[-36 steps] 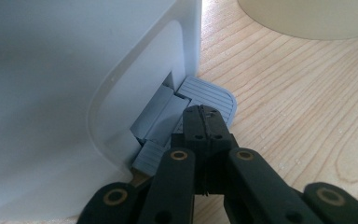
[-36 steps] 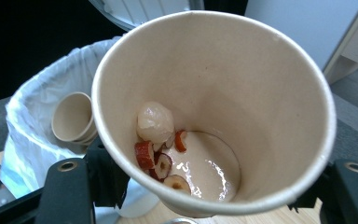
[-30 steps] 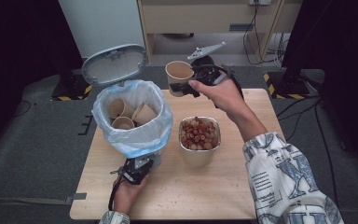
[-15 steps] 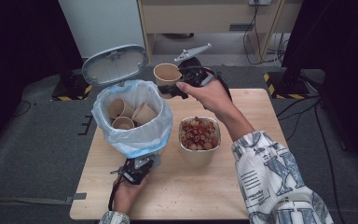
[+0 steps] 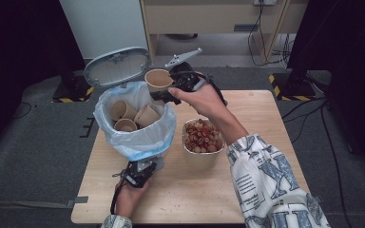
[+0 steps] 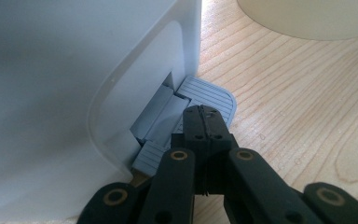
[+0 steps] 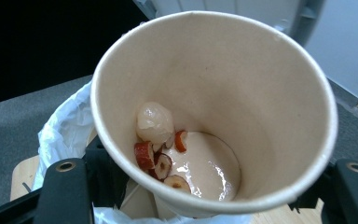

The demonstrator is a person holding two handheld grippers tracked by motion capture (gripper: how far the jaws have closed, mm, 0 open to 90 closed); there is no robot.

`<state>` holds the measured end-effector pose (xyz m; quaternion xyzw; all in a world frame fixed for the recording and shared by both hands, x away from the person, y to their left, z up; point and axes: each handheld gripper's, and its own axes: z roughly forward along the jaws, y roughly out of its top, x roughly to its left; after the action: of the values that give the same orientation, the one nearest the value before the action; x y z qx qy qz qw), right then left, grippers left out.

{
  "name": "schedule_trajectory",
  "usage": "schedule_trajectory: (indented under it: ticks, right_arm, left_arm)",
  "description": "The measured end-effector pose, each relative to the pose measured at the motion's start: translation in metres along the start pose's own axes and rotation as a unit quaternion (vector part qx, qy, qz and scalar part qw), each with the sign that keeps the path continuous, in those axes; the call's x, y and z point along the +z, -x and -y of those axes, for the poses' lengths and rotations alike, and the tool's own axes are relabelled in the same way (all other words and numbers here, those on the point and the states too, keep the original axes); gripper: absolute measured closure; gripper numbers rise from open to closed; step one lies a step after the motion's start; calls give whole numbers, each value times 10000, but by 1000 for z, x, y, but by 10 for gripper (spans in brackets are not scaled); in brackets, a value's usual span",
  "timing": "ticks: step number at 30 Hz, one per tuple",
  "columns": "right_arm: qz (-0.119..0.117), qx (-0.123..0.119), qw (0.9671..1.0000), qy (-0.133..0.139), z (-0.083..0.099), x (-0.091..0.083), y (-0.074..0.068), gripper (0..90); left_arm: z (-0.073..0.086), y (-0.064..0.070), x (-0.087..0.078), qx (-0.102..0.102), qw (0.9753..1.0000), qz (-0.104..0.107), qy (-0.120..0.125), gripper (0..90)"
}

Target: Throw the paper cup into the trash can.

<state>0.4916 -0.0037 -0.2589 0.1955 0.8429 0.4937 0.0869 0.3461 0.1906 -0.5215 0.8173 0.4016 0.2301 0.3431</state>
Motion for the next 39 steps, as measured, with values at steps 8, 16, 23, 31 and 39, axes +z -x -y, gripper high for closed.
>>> schedule_trajectory:
  ticks: [8,16,23,31,39]
  right_arm:
    - [-92,-32,9999,-94,-3,20,-7,304]
    - [-155,-60,9997,-163,-7,41,-13,300]
    - [-206,-37,9995,-222,-6,55,-13,298]
    - [-224,32,9995,-230,-6,64,-15,295]
    - [-232,27,9993,-281,-7,74,-18,292]
  left_arm:
    - [0,0,0,24,10000,-2,8,899]
    - [0,0,0,29,10000,-10,6,900]
    - [0,0,0,14,10000,2,8,899]
    - [0,0,0,6,10000,-3,11,900]
    - [0,0,0,-2,10000,3,13,900]
